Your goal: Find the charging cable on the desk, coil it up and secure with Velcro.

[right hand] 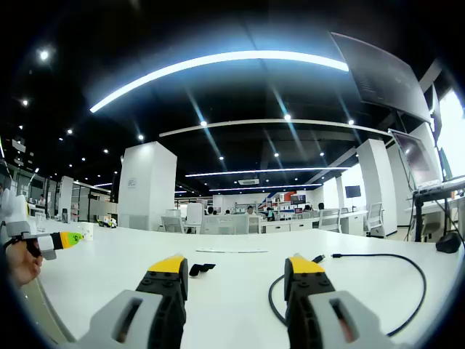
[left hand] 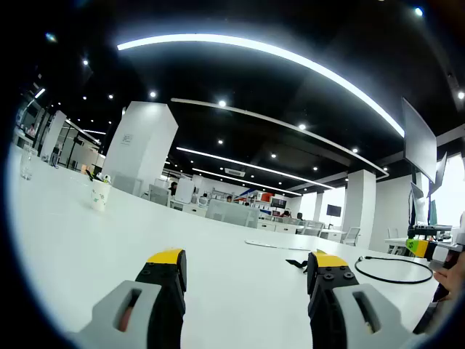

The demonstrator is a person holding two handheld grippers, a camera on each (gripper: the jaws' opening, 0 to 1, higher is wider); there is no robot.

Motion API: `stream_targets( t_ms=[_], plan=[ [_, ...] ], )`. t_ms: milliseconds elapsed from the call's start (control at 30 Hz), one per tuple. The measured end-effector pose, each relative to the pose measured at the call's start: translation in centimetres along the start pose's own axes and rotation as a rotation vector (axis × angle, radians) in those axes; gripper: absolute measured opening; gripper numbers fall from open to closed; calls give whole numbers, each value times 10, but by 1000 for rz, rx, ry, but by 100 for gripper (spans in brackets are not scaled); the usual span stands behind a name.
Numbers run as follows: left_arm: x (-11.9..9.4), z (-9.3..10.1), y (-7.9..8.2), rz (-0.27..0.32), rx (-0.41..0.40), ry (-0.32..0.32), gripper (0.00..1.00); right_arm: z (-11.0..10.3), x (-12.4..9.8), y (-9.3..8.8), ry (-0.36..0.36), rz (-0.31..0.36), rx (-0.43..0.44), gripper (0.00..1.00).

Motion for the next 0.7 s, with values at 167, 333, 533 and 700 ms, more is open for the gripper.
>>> stream_targets(
  t_ms=[167, 333, 533, 700],
  plan=[
    [-1, -1, 0, 1, -2, 1, 68, 0, 0, 0, -1, 2, 3, 54],
    [-2, 0, 0, 5, -3, -1, 68, -1, -2, 1, 2, 4, -3, 54],
    [-1, 1, -2, 0, -10, -7, 67, 1, -3, 3, -5, 11, -4, 53],
    [1, 0, -6, -11, -21, -10, 67, 2, -3, 1, -5, 8, -2, 53]
  ],
)
Point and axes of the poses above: the point that each gripper's makers call its tool centre point, and the gripper's own axes: x roughly forward along the fingers, z roughly to its right, y roughly out of its top, the point moved 2 cm from there along -x, roughly backward along the fingers, and after that the axes turned 8 degrees about -x, right-handed, at the moved point
